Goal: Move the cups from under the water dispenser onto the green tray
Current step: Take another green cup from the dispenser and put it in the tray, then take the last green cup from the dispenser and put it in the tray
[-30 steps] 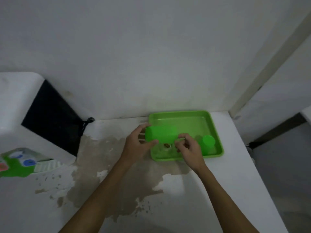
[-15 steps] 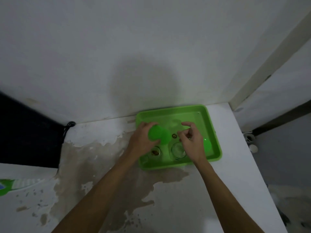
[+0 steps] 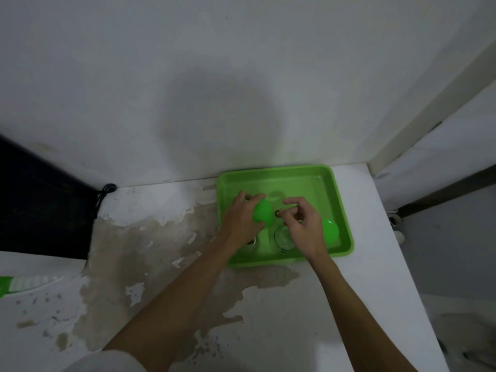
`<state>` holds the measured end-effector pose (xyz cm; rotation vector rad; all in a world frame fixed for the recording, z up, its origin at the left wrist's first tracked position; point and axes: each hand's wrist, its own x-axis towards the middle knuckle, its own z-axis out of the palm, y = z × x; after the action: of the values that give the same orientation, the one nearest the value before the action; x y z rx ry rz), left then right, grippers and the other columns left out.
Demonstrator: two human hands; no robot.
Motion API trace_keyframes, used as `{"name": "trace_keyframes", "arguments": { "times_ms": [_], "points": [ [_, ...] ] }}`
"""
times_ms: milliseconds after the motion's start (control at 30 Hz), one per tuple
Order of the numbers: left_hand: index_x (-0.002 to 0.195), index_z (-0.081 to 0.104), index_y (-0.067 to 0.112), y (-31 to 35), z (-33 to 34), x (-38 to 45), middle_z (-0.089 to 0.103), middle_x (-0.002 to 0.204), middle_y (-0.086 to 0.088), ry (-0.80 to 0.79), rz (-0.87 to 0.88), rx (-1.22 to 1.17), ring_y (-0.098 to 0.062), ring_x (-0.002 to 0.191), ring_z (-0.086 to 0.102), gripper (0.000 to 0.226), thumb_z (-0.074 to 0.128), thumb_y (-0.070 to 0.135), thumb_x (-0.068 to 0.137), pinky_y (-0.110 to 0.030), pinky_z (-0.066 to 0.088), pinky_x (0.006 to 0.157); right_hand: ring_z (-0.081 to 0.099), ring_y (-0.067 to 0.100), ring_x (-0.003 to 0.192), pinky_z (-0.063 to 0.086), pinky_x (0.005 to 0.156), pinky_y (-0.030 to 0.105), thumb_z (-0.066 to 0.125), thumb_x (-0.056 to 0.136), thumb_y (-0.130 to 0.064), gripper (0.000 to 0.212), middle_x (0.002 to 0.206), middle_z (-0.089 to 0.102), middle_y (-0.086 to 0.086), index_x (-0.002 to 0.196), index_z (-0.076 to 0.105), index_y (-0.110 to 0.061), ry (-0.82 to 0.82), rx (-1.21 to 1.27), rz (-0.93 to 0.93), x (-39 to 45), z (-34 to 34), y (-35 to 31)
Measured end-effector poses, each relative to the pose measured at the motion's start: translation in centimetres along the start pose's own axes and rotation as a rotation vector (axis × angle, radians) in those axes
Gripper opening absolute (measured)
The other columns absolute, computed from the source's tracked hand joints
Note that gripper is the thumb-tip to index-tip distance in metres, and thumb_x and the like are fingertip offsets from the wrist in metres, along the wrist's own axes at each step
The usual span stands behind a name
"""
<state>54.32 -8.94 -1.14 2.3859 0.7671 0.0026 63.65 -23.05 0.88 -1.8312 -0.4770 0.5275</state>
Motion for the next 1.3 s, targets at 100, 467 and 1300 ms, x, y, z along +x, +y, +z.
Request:
{"name": "trace_keyframes", "arguments": {
  "times_ms": [100,467,1300],
  "points": [
    [0.147,0.042,0.03,0.0,0.0,-0.4,0.046,0.128,-0.005,-0.021,-0.011,-0.002,-0.024,0.118,0.052,0.079,0.079,0.026,0.077,-0.035,0.049,0.089,0.066,0.04,0.077,0.05,0.064,0.029,0.067,0.087,-0.003,0.014,0.074,0.067,0.027,0.099,0.067,-0.012,0.009,-0.023,-0.018,-0.5,-0.1,-0.8],
    [0.118,0.065,0.029,-4.5,-4.6,-7.9,0.061,0.109,0.001,0.122,-0.068,-0.262,-0.021,0.094,0.064,0.049,0.081,0.024,0.072,-0.039,0.056,0.082,0.052,0.007,0.057,0.044,0.057,0.02,0.066,0.087,-0.003,0.01,0.061,0.056,-0.002,0.092,0.069,-0.012,-0.085,-0.13,-0.123,-6.3,3.1,-4.4],
    [0.107,0.06,0.031,-37.1,-20.1,-37.0,0.058,0.105,0.001,0.639,-0.615,-0.516,-0.014,0.092,0.06,0.041,0.081,0.016,0.075,-0.042,0.057,0.084,0.06,0.005,0.056,0.052,0.067,0.031,0.062,0.085,-0.002,0.021,0.065,0.063,0.0,0.081,0.068,-0.021,-0.769,-0.288,-0.104,-20.8,42.2,-11.5]
  ]
}}
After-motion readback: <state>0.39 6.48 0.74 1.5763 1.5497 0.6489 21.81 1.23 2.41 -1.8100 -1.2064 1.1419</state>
